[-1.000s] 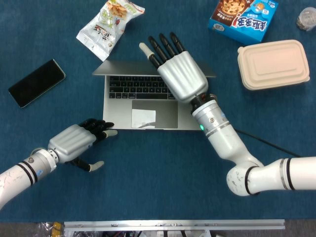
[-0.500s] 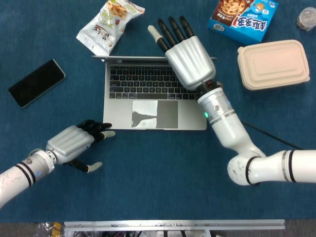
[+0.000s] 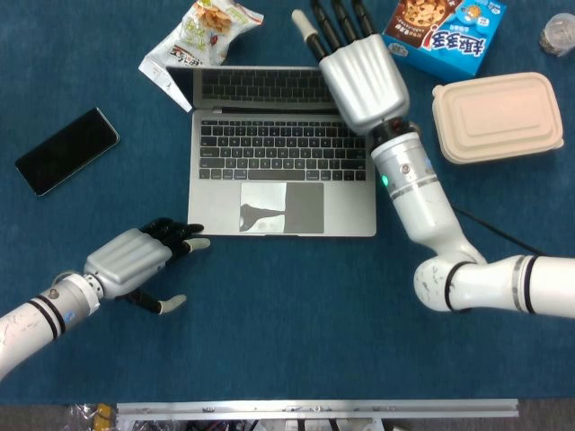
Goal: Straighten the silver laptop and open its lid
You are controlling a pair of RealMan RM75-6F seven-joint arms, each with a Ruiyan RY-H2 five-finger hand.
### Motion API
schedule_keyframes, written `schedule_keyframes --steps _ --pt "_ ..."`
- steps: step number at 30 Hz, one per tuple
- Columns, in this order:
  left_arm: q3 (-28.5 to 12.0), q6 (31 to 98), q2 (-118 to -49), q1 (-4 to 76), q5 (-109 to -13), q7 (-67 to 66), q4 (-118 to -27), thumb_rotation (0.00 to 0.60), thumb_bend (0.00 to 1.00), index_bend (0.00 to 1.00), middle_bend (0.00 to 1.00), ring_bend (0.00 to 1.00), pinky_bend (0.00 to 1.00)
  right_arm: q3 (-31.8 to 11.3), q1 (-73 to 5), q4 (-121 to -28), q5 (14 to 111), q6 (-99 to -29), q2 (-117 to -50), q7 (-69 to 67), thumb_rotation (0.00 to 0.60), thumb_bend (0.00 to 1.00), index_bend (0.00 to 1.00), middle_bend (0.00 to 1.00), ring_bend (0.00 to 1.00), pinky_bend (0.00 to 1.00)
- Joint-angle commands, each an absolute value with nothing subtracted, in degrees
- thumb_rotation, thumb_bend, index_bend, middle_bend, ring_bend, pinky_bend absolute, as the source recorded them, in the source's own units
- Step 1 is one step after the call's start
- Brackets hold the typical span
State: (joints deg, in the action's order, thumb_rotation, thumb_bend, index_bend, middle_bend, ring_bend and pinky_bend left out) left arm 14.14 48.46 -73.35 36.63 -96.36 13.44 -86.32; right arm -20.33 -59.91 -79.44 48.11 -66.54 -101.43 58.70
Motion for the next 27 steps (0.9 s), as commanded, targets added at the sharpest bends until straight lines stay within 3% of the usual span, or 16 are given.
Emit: schedule_keyframes --steps 1,16,27 --pt "14.09 48.44 -73.30 36.66 -96.30 13.31 -86.44 0.314 0.34 0.01 0.00 0.00 0.00 -20.88 -60.34 -77.99 47.33 -66.26 -101.21 58.27 0.600 0.45 0.00 0.04 0.00 0.10" --pt "13.89 48.05 -73.24 36.76 -95.82 12.15 -87.04 0.316 0.34 0.01 0.00 0.00 0.00 -22.29 -60.63 -70.43 44.14 -65.93 -100.54 56.18 0.600 0.45 0.00 0.04 0.00 0.10" --pt "12.69 50.46 -69.19 36.31 -94.69 10.18 -89.52 0.314 0.34 0.01 0.00 0.00 0.00 -21.77 -58.57 -82.91 48.97 -67.48 -94.70 51.10 0.600 0.45 0.00 0.04 0.00 0.10"
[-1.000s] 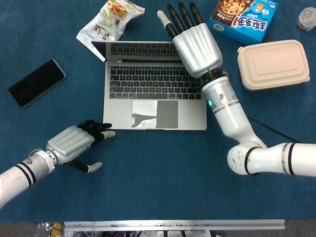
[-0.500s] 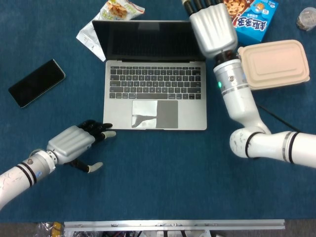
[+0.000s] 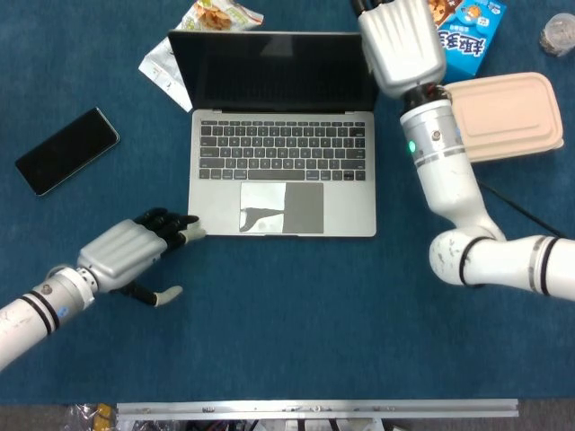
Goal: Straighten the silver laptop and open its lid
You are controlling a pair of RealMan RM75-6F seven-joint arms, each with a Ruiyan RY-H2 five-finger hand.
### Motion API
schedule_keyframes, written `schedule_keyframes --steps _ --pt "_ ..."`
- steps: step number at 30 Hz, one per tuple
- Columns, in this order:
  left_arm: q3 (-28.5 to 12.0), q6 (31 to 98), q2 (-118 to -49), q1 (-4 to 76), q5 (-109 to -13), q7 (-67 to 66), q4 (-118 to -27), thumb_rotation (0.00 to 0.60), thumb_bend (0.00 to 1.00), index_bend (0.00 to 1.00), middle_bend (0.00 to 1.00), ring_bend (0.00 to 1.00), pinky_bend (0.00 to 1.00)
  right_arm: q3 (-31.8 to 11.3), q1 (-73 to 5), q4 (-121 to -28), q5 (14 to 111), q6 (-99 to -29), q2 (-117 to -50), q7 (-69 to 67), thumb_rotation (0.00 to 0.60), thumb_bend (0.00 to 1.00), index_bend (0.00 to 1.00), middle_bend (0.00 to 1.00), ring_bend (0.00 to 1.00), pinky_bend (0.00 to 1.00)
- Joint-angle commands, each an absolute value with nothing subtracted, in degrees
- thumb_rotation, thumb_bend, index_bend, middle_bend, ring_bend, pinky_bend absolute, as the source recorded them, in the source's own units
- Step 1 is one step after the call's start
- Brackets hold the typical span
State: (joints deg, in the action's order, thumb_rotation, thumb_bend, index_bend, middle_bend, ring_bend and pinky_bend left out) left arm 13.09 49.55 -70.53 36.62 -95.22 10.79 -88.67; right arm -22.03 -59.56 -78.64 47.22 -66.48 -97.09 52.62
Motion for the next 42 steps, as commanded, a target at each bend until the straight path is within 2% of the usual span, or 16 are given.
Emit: schedule_keyframes --steps 1,8,10,12,14,15,20,26,35,42 --pt "12.60 50.84 -68.54 36.14 -94.48 10.01 -89.89 0.314 0.34 0.01 0.00 0.00 0.00 -21.83 -58.19 -84.26 49.18 -67.88 -94.07 50.65 0.600 0.45 0.00 0.04 0.00 0.10" --pt "10.89 56.72 -63.11 33.08 -91.69 8.81 -92.42 0.332 0.34 0.01 0.00 0.00 0.00 -19.60 -52.64 -95.29 49.78 -71.50 -85.86 49.42 0.600 0.45 0.00 0.04 0.00 0.10" --pt "10.24 59.07 -62.08 31.64 -90.62 8.33 -92.76 0.408 0.34 0.01 0.00 0.00 0.00 -18.55 -50.49 -98.08 50.58 -72.73 -83.14 48.37 0.600 0.45 0.00 0.04 0.00 0.10" --pt "9.61 61.10 -60.89 30.03 -88.99 8.26 -93.30 0.517 0.34 0.01 0.00 0.00 0.00 -17.15 -47.73 -101.39 51.69 -74.20 -79.79 46.86 0.600 0.45 0.00 0.04 0.00 0.10" --pt "8.99 63.04 -60.05 28.45 -87.51 8.25 -93.59 0.589 0.34 0.01 0.00 0.00 0.00 -15.51 -44.98 -104.09 53.19 -75.78 -76.47 45.57 0.600 0.45 0.00 0.04 0.00 0.10" --pt "8.73 63.77 -59.76 27.79 -86.86 8.03 -93.59 0.600 0.34 0.01 0.00 0.00 0.00 -14.84 -43.77 -105.13 53.83 -76.48 -75.15 44.86 0.600 0.45 0.00 0.04 0.00 0.10" --pt "7.06 68.06 -58.89 23.85 -82.80 6.59 -93.78 0.600 0.34 0.01 0.00 0.00 0.00 -11.10 -36.42 -109.42 57.76 -80.83 -68.89 38.95 0.600 0.45 0.00 0.04 0.00 0.10" --pt "5.22 72.91 -58.50 19.28 -78.43 4.98 -95.17 0.600 0.34 0.01 0.00 0.00 0.00 -5.96 -28.16 -110.39 63.61 -85.85 -64.69 32.55 0.600 0.45 0.00 0.04 0.00 0.10" --pt "3.06 81.97 -59.76 13.08 -78.40 4.41 -96.10 0.600 0.34 0.01 0.02 0.00 0.00 -0.62 -17.54 -107.42 69.72 -92.39 -63.89 24.25 0.600 0.45 0.00 0.04 0.00 0.10" --pt "3.70 86.78 -59.90 9.19 -81.97 4.23 -96.99 0.600 0.34 0.01 0.02 0.00 0.00 1.57 -12.27 -104.62 72.71 -94.47 -65.18 21.26 0.600 0.46 0.00 0.04 0.00 0.10"
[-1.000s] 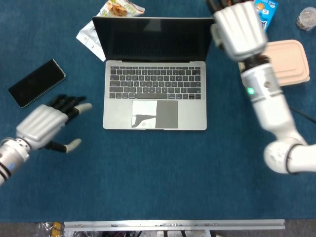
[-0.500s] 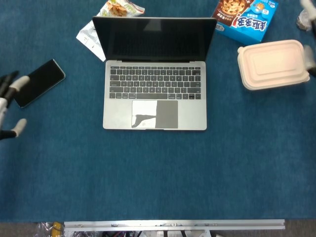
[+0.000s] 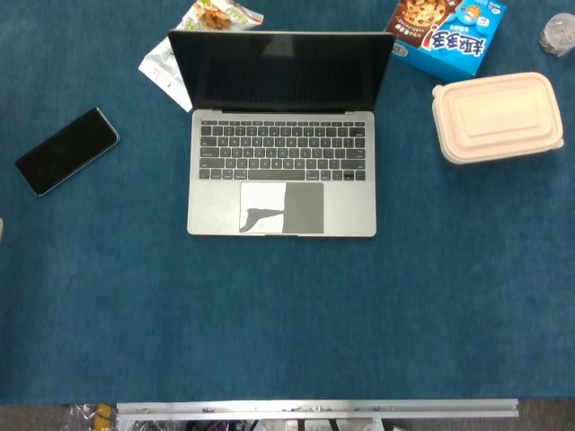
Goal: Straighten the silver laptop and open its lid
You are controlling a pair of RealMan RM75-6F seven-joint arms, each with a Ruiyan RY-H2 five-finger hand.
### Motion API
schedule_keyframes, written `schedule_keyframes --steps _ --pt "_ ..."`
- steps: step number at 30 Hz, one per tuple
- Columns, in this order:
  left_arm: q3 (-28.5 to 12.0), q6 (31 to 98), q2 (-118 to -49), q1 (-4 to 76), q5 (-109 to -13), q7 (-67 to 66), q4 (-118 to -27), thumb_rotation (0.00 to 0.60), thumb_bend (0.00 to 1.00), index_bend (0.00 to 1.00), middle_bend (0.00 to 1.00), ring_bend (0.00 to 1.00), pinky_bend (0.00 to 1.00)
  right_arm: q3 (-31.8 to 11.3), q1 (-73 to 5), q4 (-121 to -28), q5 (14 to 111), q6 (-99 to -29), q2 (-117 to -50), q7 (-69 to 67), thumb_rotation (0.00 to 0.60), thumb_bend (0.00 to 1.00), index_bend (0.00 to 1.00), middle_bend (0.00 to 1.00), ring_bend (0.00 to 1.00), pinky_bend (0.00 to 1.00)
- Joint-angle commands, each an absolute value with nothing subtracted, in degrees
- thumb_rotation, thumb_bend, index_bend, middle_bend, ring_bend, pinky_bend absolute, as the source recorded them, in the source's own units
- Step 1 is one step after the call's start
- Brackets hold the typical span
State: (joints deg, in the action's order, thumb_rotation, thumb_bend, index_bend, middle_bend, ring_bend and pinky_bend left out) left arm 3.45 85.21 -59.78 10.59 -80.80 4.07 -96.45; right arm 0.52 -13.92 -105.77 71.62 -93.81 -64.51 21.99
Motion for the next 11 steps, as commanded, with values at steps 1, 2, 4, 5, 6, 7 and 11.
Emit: schedule_keyframes --steps 1,2,4,5,6,7,11 --pt "3.80 87.41 -59.87 8.63 -82.32 4.29 -97.26 0.600 0.34 0.01 0.02 0.00 0.00 1.82 -11.67 -104.37 72.92 -94.53 -65.35 20.91 0.600 0.46 0.00 0.04 0.00 0.10" --pt "3.85 88.19 -59.92 7.95 -82.76 4.40 -97.44 0.600 0.34 0.01 0.02 0.00 0.00 1.97 -10.88 -104.12 73.25 -94.81 -65.56 20.26 0.600 0.46 0.00 0.04 0.00 0.10" --pt "4.07 89.39 -60.12 6.90 -83.61 4.45 -97.32 0.600 0.34 0.02 0.02 0.00 0.00 2.10 -9.74 -103.53 73.72 -95.47 -65.75 19.91 0.600 0.45 0.00 0.04 0.00 0.10" --pt "4.30 90.01 -60.25 6.23 -84.13 4.29 -97.17 0.600 0.34 0.02 0.03 0.00 0.00 2.14 -9.00 -103.06 74.02 -96.01 -65.84 19.96 0.600 0.46 0.00 0.04 0.00 0.10" --pt "4.42 90.45 -60.31 5.76 -84.42 4.07 -97.09 0.600 0.34 0.02 0.03 0.00 0.00 2.14 -8.47 -102.73 74.17 -96.35 -65.91 19.98 0.600 0.45 0.00 0.04 0.00 0.10" --pt "4.55 90.77 -60.34 5.32 -84.66 3.87 -97.04 0.600 0.34 0.02 0.03 0.00 0.00 2.14 -7.98 -102.43 74.25 -96.58 -65.94 19.93 0.600 0.45 0.00 0.04 0.00 0.10" --pt "4.54 91.17 -60.03 4.16 -84.94 4.17 -97.21 0.600 0.34 0.02 0.03 0.00 0.00 1.88 -6.31 -101.56 73.95 -96.44 -65.87 18.99 0.600 0.45 0.00 0.04 0.00 0.10"
